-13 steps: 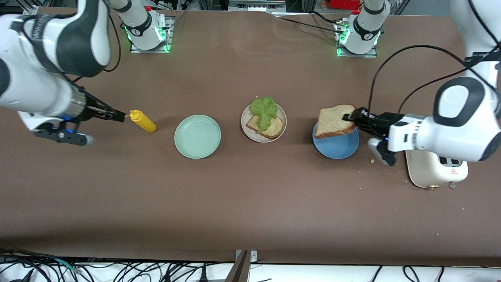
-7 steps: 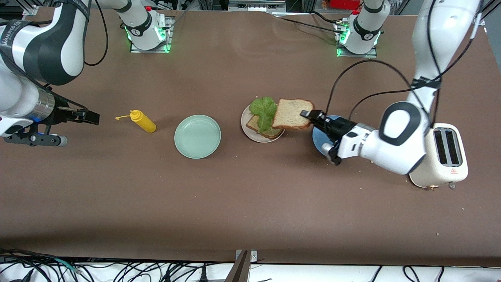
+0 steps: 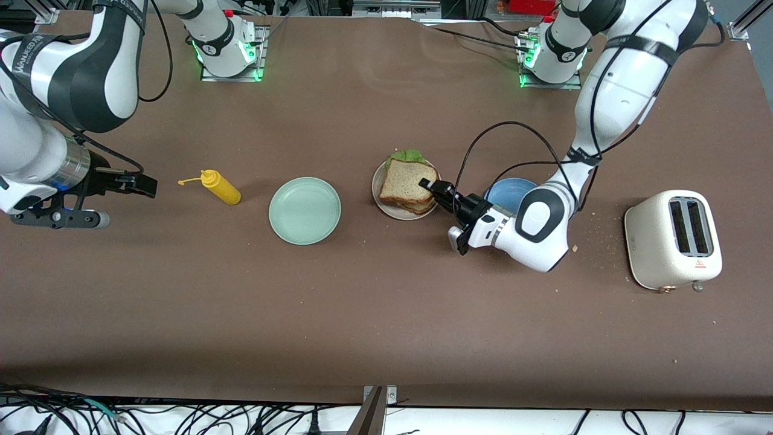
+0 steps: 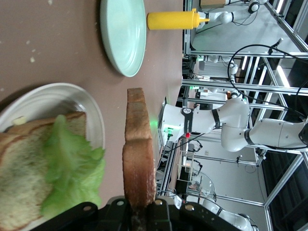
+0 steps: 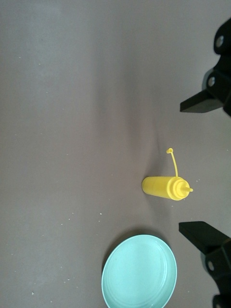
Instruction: Make sandwich in beige plate with both arms
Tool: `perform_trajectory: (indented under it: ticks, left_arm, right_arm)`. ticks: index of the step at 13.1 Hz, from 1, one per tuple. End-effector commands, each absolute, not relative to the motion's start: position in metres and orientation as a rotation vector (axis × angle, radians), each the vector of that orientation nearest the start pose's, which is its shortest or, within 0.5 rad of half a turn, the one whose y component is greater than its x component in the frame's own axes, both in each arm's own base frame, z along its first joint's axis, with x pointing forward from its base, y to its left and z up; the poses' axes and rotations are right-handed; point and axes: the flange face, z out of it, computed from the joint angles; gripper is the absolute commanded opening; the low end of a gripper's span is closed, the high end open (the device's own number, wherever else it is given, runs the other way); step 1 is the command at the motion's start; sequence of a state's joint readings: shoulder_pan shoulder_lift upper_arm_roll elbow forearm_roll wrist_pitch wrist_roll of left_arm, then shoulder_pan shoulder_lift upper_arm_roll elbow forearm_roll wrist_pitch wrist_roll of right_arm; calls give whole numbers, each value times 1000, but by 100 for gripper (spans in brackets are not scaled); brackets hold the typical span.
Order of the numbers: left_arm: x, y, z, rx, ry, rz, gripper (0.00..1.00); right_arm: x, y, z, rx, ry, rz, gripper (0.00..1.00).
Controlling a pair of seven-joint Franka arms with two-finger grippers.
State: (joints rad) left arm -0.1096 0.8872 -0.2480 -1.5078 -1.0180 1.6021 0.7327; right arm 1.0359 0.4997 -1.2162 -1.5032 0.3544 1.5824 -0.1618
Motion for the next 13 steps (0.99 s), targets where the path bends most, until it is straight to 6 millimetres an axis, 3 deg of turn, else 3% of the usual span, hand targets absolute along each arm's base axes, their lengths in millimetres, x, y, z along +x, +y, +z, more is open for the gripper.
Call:
perform_trajectory:
  ticks: [1,4,8,9,10,13]
  left_arm:
    - [576,-285,159,1693,-519,-482,0]
    - [557,-290,141,1644,-510,-479,0]
    - [545,-287,120,1618,-536,-469,4]
    - [545,-287,118,1620,-534,-468,36]
    - [547,-286,118,1636,-535,-455,99]
    - [557,-282,123,1676,-546,-416,100]
  right_arm:
    - [620,43,519,-3234,16,168,100]
    - [624,31,510,-3207,30,192,100]
    - [629,-1,502,-3117,5,224,100]
    - [628,-7,503,-3117,-1,224,100]
    - [628,-5,507,-3127,-46,204,100]
    - [626,-8,510,-3154,-66,215,100]
